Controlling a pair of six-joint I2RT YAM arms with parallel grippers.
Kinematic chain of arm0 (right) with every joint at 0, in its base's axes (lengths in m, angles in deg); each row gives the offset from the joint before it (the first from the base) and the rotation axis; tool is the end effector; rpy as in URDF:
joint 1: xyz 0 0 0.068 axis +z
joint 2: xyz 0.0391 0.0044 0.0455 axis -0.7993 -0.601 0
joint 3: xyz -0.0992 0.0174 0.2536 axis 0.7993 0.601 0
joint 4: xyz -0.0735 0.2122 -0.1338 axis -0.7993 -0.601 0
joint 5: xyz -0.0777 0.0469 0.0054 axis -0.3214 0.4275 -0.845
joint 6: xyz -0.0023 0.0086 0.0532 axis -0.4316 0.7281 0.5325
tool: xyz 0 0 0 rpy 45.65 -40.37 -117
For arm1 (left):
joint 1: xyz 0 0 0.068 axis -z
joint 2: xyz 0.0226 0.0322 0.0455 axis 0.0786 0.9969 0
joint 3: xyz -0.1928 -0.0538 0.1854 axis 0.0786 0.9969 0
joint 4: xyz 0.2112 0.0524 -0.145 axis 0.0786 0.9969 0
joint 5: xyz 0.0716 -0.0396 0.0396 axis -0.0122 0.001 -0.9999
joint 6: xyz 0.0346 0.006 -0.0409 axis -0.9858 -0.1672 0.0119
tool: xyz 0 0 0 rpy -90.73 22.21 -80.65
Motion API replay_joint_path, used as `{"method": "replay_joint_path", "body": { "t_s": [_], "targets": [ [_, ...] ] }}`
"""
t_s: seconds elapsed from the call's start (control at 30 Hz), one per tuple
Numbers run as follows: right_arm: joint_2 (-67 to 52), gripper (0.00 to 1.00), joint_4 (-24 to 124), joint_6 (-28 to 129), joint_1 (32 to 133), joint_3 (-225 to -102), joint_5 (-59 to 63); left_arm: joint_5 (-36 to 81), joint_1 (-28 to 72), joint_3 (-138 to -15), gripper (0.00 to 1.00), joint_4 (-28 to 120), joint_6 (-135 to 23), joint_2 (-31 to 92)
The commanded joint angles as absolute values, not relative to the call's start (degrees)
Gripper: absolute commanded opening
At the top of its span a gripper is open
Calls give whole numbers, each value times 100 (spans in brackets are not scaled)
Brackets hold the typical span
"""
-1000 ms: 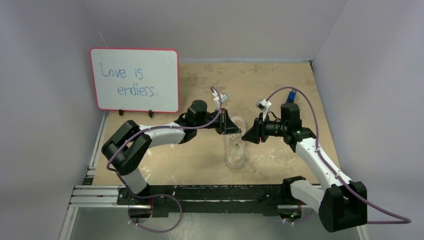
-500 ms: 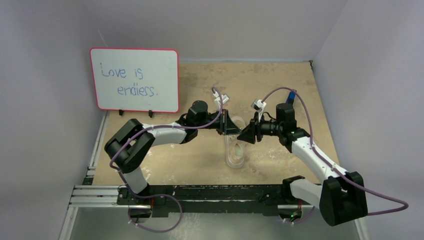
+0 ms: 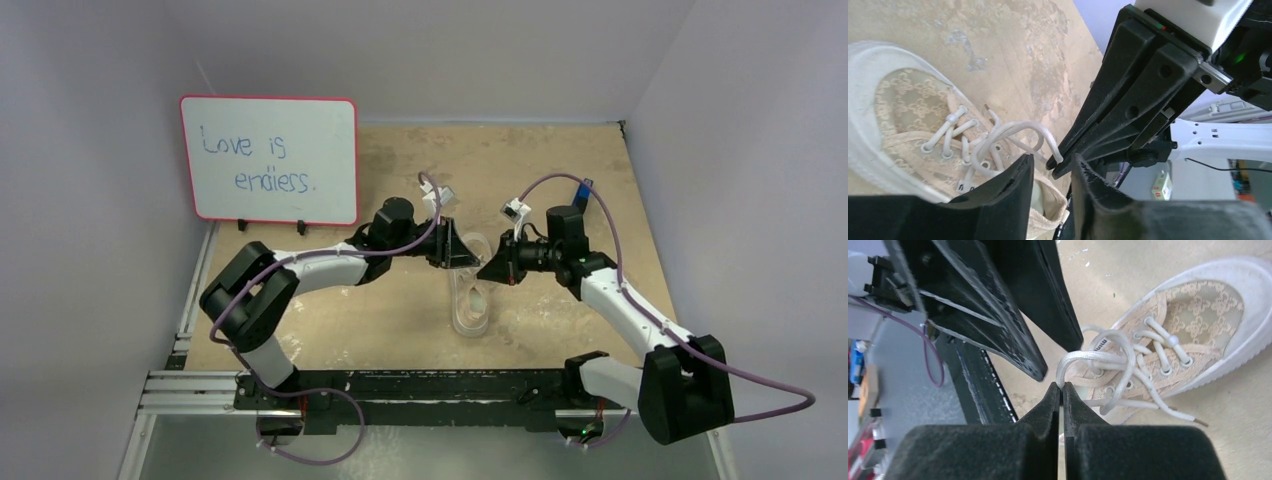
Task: Tie the shoes
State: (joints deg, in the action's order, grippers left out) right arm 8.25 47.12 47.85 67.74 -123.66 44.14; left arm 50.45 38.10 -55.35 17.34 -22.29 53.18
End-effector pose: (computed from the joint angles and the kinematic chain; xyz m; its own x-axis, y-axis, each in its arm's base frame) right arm 0.2198 0.0855 0.2308 -0.5897 -0.1027 -0.8011 -0.7358 0.4772 0.4805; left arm 0.2554 -0.2634 0.2100 -0.8308 -0.0190 -0.5563 0.5302 0.2773 -0.8013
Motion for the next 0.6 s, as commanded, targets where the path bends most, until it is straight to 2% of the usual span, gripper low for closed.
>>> {"method": "replay_joint_path", "body": {
  "t_s": [0.0,0.23,0.4,0.5,0.57],
  "targets": [
    [1100,0,4224,5565,6797,-12632,4237,4424,3721,-5466,38,2060,-2478,4574],
    [1081,0,4135,5511,6798,-12573,4218,3538,3683,-5250,44,2941,-2396,4575],
    [1041,0,4103,5495,6798,-12628,4232,3593,3699,-5416,45,2891,-2179,5010],
    [1042,0,4094,5447,6799,-12663,4265,3802,3720,-5575,42,2936,-2178,5260],
    [1036,0,4085,5449,6793,-12682,4274,3893,3769,-5650,36,2904,-2145,5416]
  ]
}}
